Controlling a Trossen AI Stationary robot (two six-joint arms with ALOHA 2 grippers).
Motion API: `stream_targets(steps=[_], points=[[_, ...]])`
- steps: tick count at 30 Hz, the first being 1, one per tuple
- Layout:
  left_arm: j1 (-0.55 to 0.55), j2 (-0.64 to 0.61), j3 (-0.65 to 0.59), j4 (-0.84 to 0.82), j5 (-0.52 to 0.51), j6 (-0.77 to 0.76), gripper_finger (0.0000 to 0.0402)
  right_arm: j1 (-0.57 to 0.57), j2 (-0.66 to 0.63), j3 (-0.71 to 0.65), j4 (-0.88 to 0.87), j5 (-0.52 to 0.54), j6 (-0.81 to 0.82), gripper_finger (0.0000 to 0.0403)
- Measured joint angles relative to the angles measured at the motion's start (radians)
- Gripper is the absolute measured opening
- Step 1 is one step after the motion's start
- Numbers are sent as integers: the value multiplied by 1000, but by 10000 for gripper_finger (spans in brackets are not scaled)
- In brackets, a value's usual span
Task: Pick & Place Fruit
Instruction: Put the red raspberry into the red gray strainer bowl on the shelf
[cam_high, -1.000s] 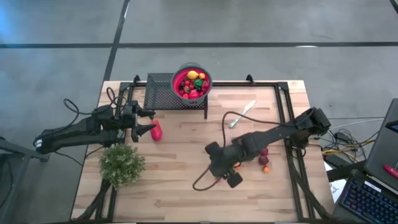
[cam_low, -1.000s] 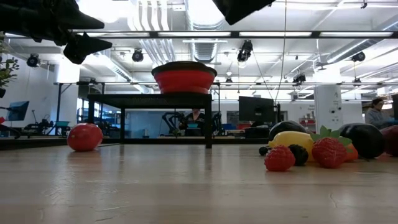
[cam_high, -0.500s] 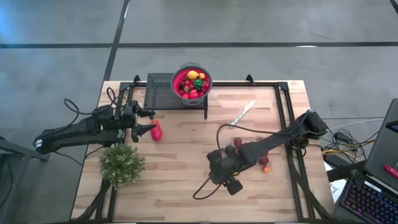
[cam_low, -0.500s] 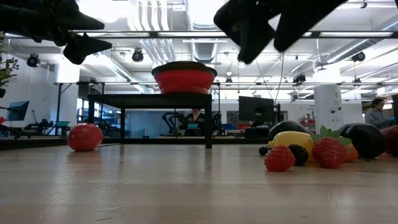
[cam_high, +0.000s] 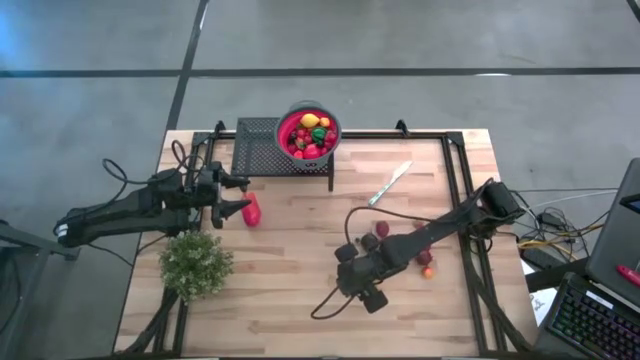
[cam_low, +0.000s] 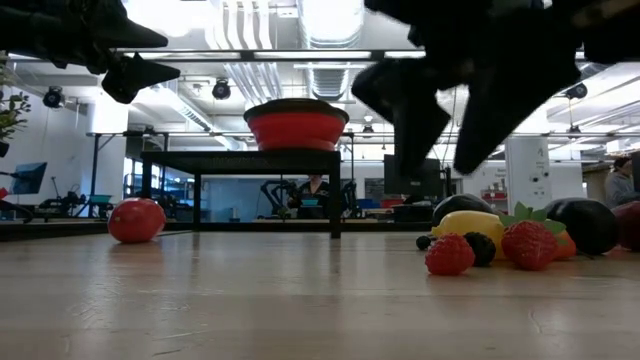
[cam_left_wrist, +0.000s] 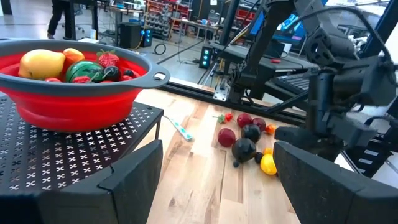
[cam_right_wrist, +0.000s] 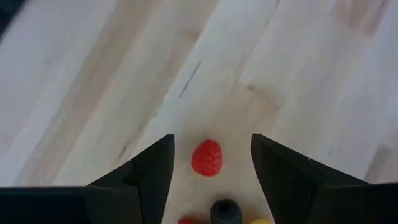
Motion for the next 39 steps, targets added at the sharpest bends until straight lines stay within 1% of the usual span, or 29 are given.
stream_targets(steps=[2,4,6,15,19,26,36,39], points=[[0,0,0,0,0,0,312,0,1,-17,-1,3,5,215],[0,0,0,0,0,0,312,0,1,-38,53,5,5,217],[0,0,0,0,0,0,312,0,1,-58,65,5,11,216],[0,0,0,0,0,0,312,0,36,-133,173,6,27,202],[0,0,0,0,0,0,312,0,65,-143,184,5,33,194],[0,0,0,0,0,0,312,-1,91,-130,186,5,45,171],[0,0,0,0,0,0,312,0,90,-130,185,1,43,119],[0,0,0,0,0,0,312,0,90,-130,185,1,43,109]])
